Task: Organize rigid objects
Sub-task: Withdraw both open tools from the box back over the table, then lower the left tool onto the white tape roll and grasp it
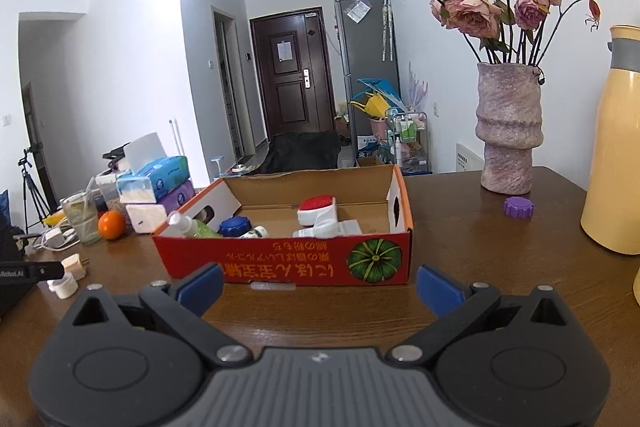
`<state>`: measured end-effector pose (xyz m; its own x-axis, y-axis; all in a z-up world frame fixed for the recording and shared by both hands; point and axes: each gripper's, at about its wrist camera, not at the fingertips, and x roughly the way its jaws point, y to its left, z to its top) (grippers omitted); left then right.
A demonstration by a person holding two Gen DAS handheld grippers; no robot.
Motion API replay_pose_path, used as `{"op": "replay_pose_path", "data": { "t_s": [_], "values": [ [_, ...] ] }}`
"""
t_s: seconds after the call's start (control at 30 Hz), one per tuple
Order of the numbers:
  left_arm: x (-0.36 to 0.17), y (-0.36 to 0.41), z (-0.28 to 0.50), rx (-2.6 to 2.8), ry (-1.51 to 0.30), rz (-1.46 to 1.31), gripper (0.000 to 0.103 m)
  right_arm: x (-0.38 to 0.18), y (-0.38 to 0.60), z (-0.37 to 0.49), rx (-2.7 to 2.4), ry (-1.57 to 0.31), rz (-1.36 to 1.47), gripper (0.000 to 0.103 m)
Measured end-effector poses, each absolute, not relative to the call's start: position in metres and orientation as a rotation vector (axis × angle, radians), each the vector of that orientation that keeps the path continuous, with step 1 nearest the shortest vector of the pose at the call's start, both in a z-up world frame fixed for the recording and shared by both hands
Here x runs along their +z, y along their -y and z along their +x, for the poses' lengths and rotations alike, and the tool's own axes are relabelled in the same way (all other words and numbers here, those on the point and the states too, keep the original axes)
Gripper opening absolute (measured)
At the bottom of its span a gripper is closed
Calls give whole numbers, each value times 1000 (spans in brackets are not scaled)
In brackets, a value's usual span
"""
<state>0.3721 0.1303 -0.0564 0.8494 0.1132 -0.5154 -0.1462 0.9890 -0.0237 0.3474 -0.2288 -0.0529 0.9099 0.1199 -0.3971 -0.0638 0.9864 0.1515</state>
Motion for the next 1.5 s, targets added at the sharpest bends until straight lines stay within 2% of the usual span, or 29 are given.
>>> {"op": "replay_pose_path", "data": {
  "t_s": [0.57,1.1,1.3,1.5],
  "values": [
    [-88,-208,369,258,-579,-63,103,-72,212,335,80,-434,114,103],
    [-106,-219,418,305,-612,-75,103,-70,294,339,-153,-430,124,103],
    [-107,-217,435,330,-612,-97,97,-64,326,347,-196,-436,122,103],
    [-110,-219,450,355,-619,-135,83,-63,352,362,-216,-460,103,103]
  ]
}}
